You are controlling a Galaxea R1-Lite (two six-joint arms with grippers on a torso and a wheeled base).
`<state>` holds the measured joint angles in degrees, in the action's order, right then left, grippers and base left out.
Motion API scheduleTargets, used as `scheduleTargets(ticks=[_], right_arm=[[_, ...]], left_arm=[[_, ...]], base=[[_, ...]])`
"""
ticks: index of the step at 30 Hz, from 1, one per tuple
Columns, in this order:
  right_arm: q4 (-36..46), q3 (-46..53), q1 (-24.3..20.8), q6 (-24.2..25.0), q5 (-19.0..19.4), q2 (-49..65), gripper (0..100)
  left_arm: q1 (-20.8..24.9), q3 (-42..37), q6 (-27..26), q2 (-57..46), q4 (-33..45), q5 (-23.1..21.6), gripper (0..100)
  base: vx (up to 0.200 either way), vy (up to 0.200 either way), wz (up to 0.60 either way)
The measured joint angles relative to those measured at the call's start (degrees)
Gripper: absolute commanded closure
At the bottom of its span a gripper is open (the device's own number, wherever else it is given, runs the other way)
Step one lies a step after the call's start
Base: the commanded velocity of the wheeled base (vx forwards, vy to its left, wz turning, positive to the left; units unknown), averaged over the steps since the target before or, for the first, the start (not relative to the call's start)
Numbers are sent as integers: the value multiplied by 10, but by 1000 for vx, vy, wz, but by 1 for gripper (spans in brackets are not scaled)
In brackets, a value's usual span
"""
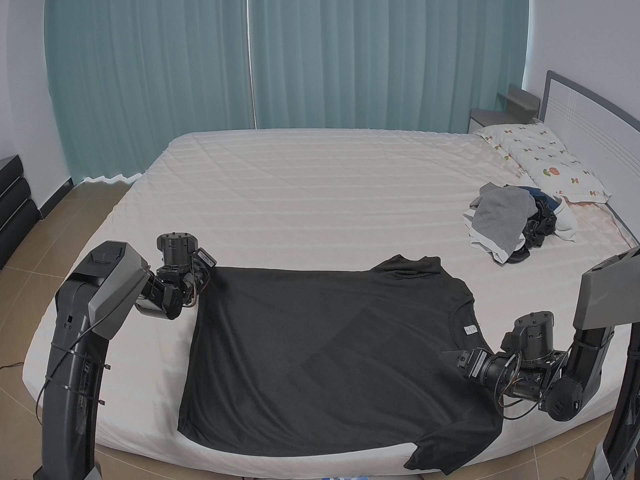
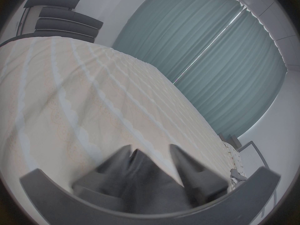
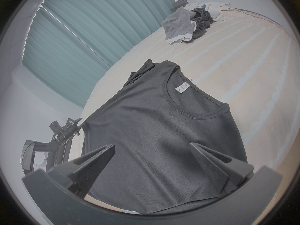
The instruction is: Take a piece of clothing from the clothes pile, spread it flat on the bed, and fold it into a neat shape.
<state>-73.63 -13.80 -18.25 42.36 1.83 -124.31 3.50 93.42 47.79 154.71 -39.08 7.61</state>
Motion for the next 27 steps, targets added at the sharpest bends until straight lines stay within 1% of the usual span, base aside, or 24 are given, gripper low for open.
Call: scheduleTargets(ticks=[4,7,13,17,20,24,27], right_arm=[[0,0,0,0,0,0,0],[0,1,0,0,0,0,0],[0,1,1,0,0,1,0],[0,2,1,0,2,1,0],[0,2,1,0,5,1,0],[0,1,6,1,6,2,0],[0,1,8,3,7,3,0]], left_arm=[[-1,-6,0,0,2,0,0],[-4,-25,2,-7,0,1,0],[-15,-117,13,-65,-3,-5,0],[-17,-191,8,-121,-4,-13,0],[-14,-231,-5,-161,-2,-14,0],[-9,-289,-10,-206,-3,-16,0],[-3,-361,-10,-242,-5,-19,0]], base=[[0,0,0],[0,0,0],[0,0,0],[0,0,0],[-200,0,0],[-200,0,0],[-200,0,0]])
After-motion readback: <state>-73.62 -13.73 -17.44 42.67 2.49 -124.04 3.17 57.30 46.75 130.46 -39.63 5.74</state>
